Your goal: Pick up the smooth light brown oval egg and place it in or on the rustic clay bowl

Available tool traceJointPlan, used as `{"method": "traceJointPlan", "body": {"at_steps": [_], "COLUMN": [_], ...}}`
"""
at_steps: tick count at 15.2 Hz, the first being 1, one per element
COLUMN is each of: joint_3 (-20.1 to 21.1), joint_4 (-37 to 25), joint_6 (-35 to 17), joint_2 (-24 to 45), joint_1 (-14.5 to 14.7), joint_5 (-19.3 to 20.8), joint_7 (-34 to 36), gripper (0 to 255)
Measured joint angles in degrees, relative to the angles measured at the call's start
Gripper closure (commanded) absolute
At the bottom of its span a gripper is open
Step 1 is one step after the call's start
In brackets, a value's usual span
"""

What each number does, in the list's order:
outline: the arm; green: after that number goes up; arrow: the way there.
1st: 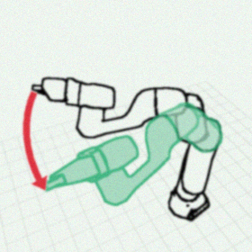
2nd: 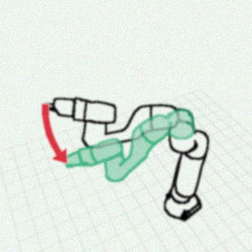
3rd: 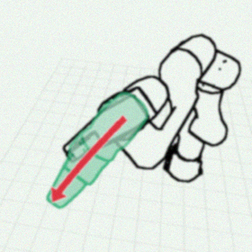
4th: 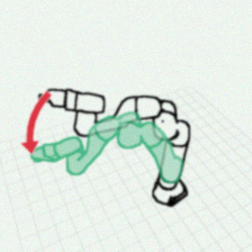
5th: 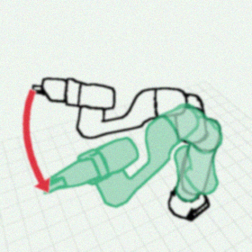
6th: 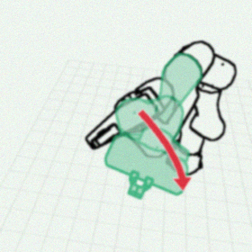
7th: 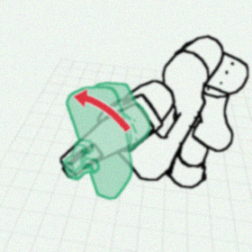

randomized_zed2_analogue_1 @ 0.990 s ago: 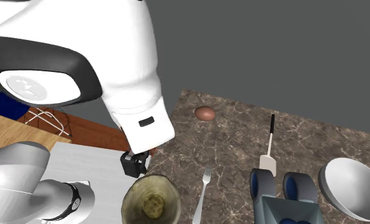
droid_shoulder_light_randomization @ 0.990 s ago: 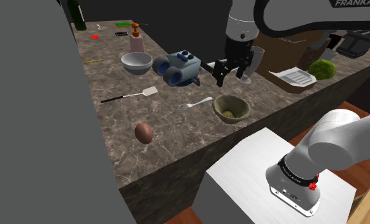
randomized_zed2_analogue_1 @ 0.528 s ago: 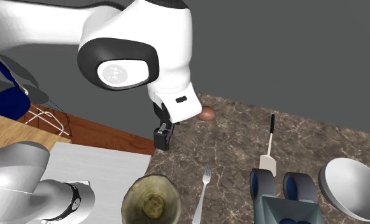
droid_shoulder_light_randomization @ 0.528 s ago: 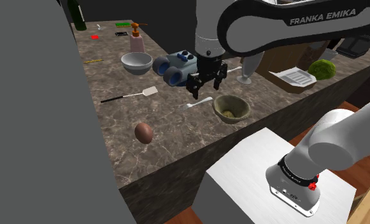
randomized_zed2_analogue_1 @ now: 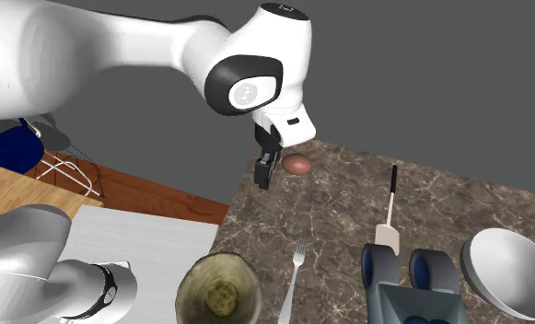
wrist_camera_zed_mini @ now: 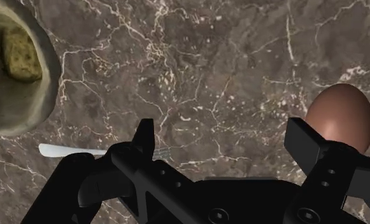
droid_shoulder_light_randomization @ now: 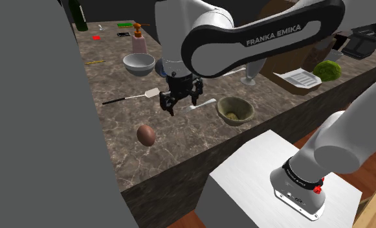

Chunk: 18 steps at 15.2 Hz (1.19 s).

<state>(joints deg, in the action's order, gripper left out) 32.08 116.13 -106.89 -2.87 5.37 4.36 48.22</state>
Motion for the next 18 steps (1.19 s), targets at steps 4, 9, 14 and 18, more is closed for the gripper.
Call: {"method": "traceJointPlan", "body": {"at_steps": [4, 9, 14, 18], "joint_3": [1.7, 1.8, 0.5, 0.2], "joint_4": [-6.7, -18.5, -27.6, -25.8], "joint_6": [0.0, 2.1, 3.6, 1.3], "joint_2": [9.4, 23.0, 32.7, 33.4], "joint_1": [2.0, 7.3, 12.3, 12.2], "joint_5": [4.8, 11.6, 15.6, 16.1], "joint_7": [6.0, 13.1, 16.9, 17.4], "gripper": [0, 0, 0, 0]}}
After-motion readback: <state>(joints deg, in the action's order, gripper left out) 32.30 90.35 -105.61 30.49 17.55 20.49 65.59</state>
